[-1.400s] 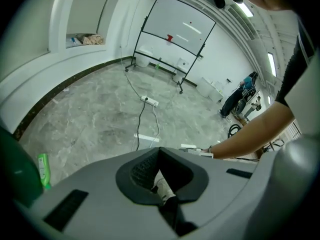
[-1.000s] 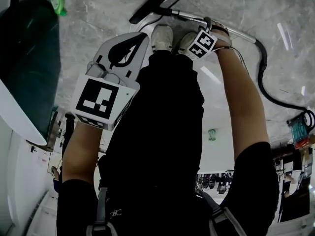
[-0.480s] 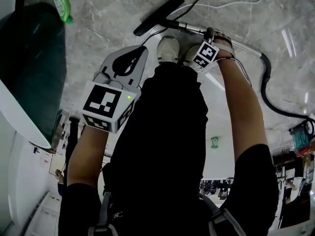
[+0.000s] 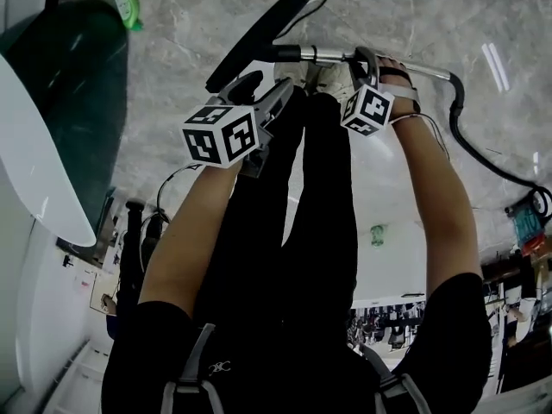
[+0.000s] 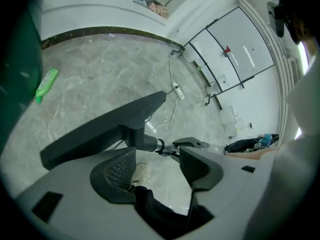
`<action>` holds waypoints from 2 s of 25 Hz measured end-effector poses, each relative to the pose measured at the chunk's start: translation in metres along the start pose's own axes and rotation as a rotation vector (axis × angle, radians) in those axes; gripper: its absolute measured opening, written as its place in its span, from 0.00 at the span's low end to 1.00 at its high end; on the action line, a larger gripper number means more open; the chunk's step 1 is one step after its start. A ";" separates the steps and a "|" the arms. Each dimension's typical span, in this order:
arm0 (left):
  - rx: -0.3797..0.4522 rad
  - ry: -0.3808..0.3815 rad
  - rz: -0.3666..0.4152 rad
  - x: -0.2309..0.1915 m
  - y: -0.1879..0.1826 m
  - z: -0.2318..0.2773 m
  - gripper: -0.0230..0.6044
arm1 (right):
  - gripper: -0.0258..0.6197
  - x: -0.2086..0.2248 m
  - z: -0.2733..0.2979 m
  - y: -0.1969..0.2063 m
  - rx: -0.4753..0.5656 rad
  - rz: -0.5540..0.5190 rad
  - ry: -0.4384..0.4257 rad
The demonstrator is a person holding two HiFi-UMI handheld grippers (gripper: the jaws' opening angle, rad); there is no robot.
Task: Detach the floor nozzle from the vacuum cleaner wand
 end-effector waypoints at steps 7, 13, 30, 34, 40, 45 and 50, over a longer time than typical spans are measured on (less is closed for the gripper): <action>0.135 0.078 -0.219 0.012 0.008 -0.004 0.44 | 0.30 0.014 -0.078 -0.001 0.055 0.016 0.050; 0.357 0.272 -0.257 0.034 -0.025 0.001 0.44 | 0.30 0.020 -0.117 -0.003 0.126 0.029 0.077; 0.376 0.350 -0.225 0.065 -0.029 -0.022 0.30 | 0.30 0.018 -0.103 -0.040 0.212 -0.130 -0.125; 0.394 0.330 -0.156 0.067 -0.032 -0.031 0.30 | 0.12 0.024 -0.112 -0.045 0.251 -0.067 -0.169; 0.496 0.372 0.070 0.076 -0.046 -0.058 0.28 | 0.12 0.020 -0.138 -0.051 0.266 -0.199 -0.803; 0.526 0.390 0.027 0.069 -0.063 -0.072 0.26 | 0.12 0.026 -0.147 -0.058 0.303 -0.179 -1.016; 0.513 0.413 0.026 0.075 -0.070 -0.068 0.25 | 0.12 0.033 -0.139 -0.048 0.278 0.027 -0.456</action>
Point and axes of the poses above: the fingertips, and each gripper's own axes: z forward along the fingers, x to its right, y out of its underside, the point moved 7 cm from there along -z, backward along the fingers, and after that the axes turned 15 degrees about -x, right-handed, at the moved point
